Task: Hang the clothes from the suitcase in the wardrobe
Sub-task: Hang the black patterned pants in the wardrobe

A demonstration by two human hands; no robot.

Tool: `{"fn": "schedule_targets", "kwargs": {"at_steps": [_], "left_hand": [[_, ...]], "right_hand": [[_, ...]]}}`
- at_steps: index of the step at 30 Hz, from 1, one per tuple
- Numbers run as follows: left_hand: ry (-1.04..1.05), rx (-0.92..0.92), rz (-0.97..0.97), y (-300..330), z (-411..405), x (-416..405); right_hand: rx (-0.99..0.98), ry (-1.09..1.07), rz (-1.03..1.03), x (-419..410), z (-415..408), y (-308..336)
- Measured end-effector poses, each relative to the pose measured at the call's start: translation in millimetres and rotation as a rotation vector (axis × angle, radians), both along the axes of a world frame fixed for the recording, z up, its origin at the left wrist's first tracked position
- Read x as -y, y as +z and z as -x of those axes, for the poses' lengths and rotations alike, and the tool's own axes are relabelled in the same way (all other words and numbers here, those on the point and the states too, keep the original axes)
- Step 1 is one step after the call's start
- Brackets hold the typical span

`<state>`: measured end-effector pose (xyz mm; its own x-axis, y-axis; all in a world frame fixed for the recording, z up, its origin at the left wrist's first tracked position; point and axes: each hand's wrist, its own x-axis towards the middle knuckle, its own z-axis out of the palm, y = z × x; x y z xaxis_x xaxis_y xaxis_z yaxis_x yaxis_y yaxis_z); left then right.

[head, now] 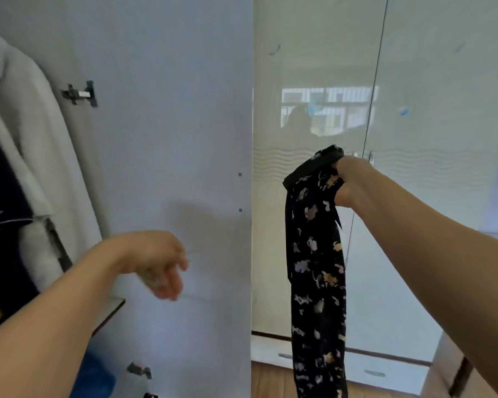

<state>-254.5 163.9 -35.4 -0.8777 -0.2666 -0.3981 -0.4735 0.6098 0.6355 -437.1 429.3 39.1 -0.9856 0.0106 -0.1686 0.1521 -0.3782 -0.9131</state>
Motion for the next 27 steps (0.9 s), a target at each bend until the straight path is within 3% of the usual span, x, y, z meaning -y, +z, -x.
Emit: {"fn": "schedule_targets", "kwargs": {"at_steps": [5, 10, 18, 22, 27], "left_hand": [[0.075, -0.551, -0.265, 33.2, 1.6, -38.8], [0.062, -0.814, -0.193, 46.6, -8.4, -81.8], [-0.084, -0.839, 0.192, 59.3, -7.4, -121.3], [-0.145, -0.838, 0.117, 56.7, 1.9, -120.3], [-0.077, -0.722, -0.188, 61.8, 6.5, -131.7]], "right_hand": [[-0.146, 0.022, 0.166, 29.8, -47.9, 47.7], [-0.166, 0.091, 0.368, 61.1, -91.5, 36.1], [-0.101, 0.252, 0.52, 68.7, -97.8, 11.7], [-0.072, 0.402, 0.581, 61.1, -85.9, -1.9], [-0.065, 0.626, 0.647, 54.4, -90.2, -7.8]]}}
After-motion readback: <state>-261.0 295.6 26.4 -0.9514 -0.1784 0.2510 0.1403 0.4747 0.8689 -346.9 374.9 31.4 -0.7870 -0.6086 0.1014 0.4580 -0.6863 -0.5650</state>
